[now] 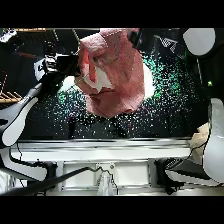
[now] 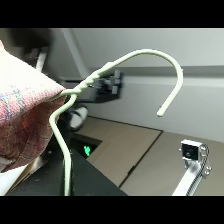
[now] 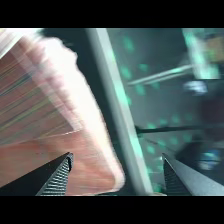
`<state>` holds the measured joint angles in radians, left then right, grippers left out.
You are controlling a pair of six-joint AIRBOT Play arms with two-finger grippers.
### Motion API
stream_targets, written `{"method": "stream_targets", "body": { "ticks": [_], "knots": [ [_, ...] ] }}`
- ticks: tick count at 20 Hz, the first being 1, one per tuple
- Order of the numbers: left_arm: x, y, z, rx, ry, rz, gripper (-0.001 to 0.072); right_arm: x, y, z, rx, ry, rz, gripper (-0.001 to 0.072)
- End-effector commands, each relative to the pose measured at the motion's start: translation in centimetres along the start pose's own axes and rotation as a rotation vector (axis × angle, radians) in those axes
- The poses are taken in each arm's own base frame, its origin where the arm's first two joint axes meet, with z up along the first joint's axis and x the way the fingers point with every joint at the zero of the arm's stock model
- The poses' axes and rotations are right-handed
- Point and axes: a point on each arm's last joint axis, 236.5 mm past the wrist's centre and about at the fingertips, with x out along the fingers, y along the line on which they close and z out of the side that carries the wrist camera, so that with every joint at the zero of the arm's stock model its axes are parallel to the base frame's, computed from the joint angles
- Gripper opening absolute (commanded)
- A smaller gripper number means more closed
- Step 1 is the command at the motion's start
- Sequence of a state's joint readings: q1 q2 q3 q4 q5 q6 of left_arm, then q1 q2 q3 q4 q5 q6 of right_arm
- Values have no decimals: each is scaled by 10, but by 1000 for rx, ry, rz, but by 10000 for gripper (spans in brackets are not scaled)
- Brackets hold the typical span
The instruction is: Fold the clothes and pants, and hang the long-sleeved shirts on hangers.
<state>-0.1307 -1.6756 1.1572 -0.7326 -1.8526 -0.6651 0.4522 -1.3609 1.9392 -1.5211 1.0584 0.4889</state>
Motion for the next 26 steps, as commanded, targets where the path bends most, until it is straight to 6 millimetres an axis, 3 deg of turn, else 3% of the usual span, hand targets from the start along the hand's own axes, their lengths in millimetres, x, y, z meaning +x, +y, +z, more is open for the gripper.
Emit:
{"method": "stream_targets", "body": {
  "ticks": [1, 7, 15, 16, 18, 19, 22, 23, 26],
  "knots": [
    [0, 0, 0, 0, 1, 0, 11, 18, 25, -15, 63, -38, 123, 651],
    [0, 4, -6, -9, 23, 17, 12, 44, 16, -1, 117, -131, 84, 647],
    [-1, 7, -8, -11, 37, 31, 12, 85, 40, -1, 164, -166, 155, 631],
    [-2, 7, -9, -13, 42, 36, 11, 89, 40, -1, 154, -170, 154, 510],
    [-2, 8, -9, -13, 42, 37, 12, 90, 32, 0, 146, -181, 120, 152],
    [-2, 8, -9, -12, 41, 38, 12, 90, 31, 1, 125, -184, 112, 20],
    [-4, 7, -6, -7, 35, 40, 17, 89, 34, 0, 76, -184, 119, 22],
    [-6, 6, -4, -4, 31, 43, 60, 89, 34, 0, 76, -184, 119, 22],
    [-13, -1, 10, 21, -16, 32, 595, 87, 36, 1, 73, -183, 132, 21]
  ]
}}
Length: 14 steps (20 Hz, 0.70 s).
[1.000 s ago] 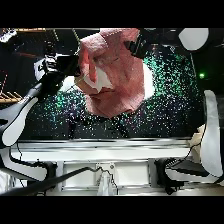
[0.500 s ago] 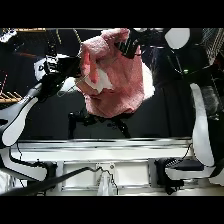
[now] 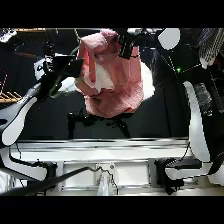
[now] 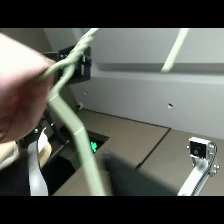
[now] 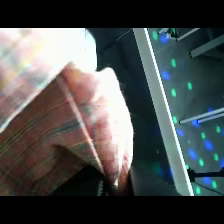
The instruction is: Fold the clothes and pants, and hang the long-sleeved shirts on hangers.
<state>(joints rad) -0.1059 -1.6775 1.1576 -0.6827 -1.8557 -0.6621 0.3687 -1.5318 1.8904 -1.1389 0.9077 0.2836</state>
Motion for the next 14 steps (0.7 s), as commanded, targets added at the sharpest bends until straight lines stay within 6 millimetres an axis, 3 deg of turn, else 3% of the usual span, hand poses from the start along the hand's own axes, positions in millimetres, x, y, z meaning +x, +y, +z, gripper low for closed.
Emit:
{"method": "stream_targets", "body": {
  "ticks": [1, 3, 6, 8, 10, 12, 14],
  "knots": [
    [-9, -11, 21, 34, -76, -25, 631, -3, 5, 1, -17, 3, 24, 20],
    [-17, -32, 47, 119, -185, -92, 691, -10, 12, 3, -21, 7, 55, 20],
    [-43, -65, 101, 321, -445, -164, 702, -28, 19, 18, -32, -10, 79, 20],
    [-66, -75, 136, 364, -630, -168, 701, -41, 22, 35, -50, -35, 79, 20],
    [-79, -71, 156, 348, -728, -143, 686, -53, 26, 54, -72, -67, 73, 20],
    [-82, -69, 163, 381, -763, -104, 569, -64, 29, 72, -87, -97, 66, 19],
    [-90, -79, 175, 431, -844, -90, 411, -75, 31, 86, -71, -120, 59, 19]
  ]
}}
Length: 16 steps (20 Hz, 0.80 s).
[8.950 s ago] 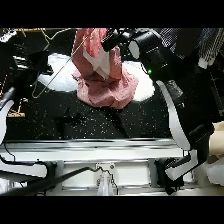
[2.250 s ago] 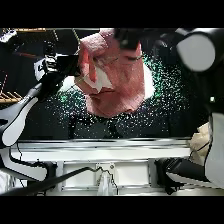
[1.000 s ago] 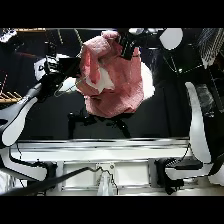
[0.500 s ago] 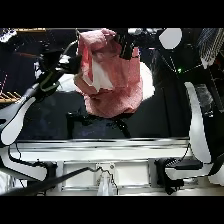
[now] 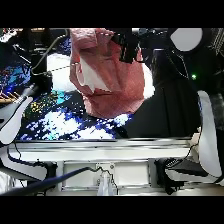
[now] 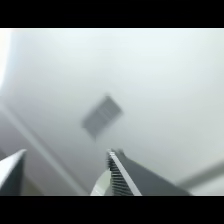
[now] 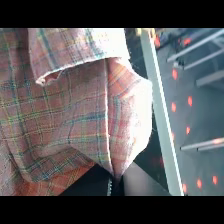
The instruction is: Fold the clothes and pants, and hang the long-sleeved shirts on hangers.
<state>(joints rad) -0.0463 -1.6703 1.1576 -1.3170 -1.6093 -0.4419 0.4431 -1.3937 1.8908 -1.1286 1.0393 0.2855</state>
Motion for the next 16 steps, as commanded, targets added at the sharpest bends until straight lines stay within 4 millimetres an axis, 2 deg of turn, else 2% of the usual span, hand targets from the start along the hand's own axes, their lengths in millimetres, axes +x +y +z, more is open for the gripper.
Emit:
{"method": "stream_targets", "body": {
  "ticks": [1, 2, 4, 6, 8, 9, 10, 11, 14, 15, 16],
  "knots": [
    [6, -5, 43, 143, -181, 37, 305, -20, 4, 30, 13, -47, -11, 20],
    [11, -10, 49, 210, -197, 60, 247, -28, 3, 37, 33, -59, -22, 20],
    [25, -13, 56, 315, -191, 167, 213, -48, -5, 48, 123, -81, -59, 20],
    [34, -11, 59, 445, -135, 336, 118, -71, -15, 50, 193, -67, -116, 20],
    [27, -3, 61, 627, -25, 576, 84, -93, -25, 50, 266, -56, -174, 20],
    [16, 3, 62, 718, 40, 729, 71, -102, -28, 51, 316, -55, -196, 20],
    [1, 5, 64, 788, 81, 878, 17, -108, -30, 51, 378, -58, -209, 20],
    [-13, -1, 64, 865, 115, 1004, 17, -112, -30, 50, 430, -57, -213, 20],
    [-39, -31, 43, 959, 222, 1211, 18, -106, -23, 37, 467, -8, -193, 20],
    [-56, -39, 35, 972, 275, 1303, 48, -102, -20, 32, 468, 7, -187, 20],
    [-73, -45, 26, 925, 293, 1383, 202, -98, -16, 28, 472, 19, -176, 20]
  ]
}}
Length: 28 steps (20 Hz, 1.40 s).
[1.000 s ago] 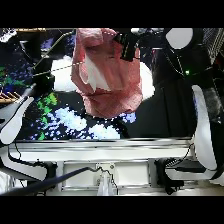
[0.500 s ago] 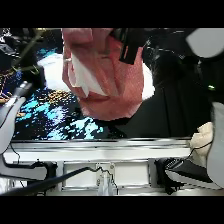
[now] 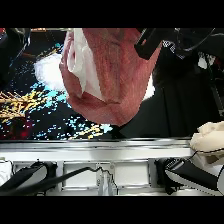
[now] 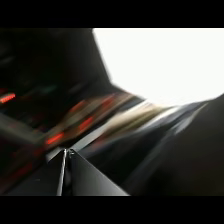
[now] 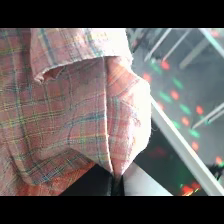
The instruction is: Fold the clothes and pants, and hang the long-sleeved shirts on hangers.
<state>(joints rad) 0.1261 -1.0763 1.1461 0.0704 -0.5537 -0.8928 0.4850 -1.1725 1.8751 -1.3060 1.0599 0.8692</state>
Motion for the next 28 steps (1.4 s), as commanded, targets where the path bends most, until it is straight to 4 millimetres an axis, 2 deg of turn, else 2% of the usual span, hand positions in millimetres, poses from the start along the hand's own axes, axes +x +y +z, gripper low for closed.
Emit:
{"method": "stream_targets", "body": {
  "ticks": [1, 2, 6, 9, 12, 14, 16, 18, 21, 24, 25, 26, 28],
  "knots": [
    [-72, 34, -22, 69, 149, 380, 377, 6, 3, -18, 56, 55, 2, 20],
    [-80, 20, -35, 22, 198, 356, 508, 9, 5, -24, 59, 68, 10, 20],
    [-77, -50, -69, 2, 294, 141, 526, 15, 11, -34, 65, 94, 27, 20],
    [-69, -74, -103, 33, 389, 65, 528, 14, 11, -34, 65, 93, 27, 20],
    [-58, -79, -144, 44, 510, 32, 529, 13, 13, -33, 68, 92, 34, 20],
    [-48, -74, -164, 30, 562, 36, 530, 11, 14, -30, 72, 82, 38, 20],
    [-38, -68, -180, -10, 603, 40, 589, 8, 15, -28, 75, 74, 43, 20],
    [-31, -71, -188, -45, 621, 6, 588, 7, 16, -28, 76, 76, 45, 20],
    [-26, -88, -189, -59, 620, -81, 587, 7, 17, -29, 94, 81, 47, 20],
    [-25, -89, -188, -35, 613, -94, 586, 7, 17, -29, 95, 83, 49, 20],
    [-25, -89, -188, -14, 612, -101, 576, 7, 17, -29, 100, 82, 48, 20],
    [-25, -88, -188, 3, 611, -105, 443, 7, 18, -29, 109, 81, 51, 20],
    [-22, -84, -191, 15, 614, -102, 269, 7, 21, -27, 133, 75, 64, 20]
  ]
}}
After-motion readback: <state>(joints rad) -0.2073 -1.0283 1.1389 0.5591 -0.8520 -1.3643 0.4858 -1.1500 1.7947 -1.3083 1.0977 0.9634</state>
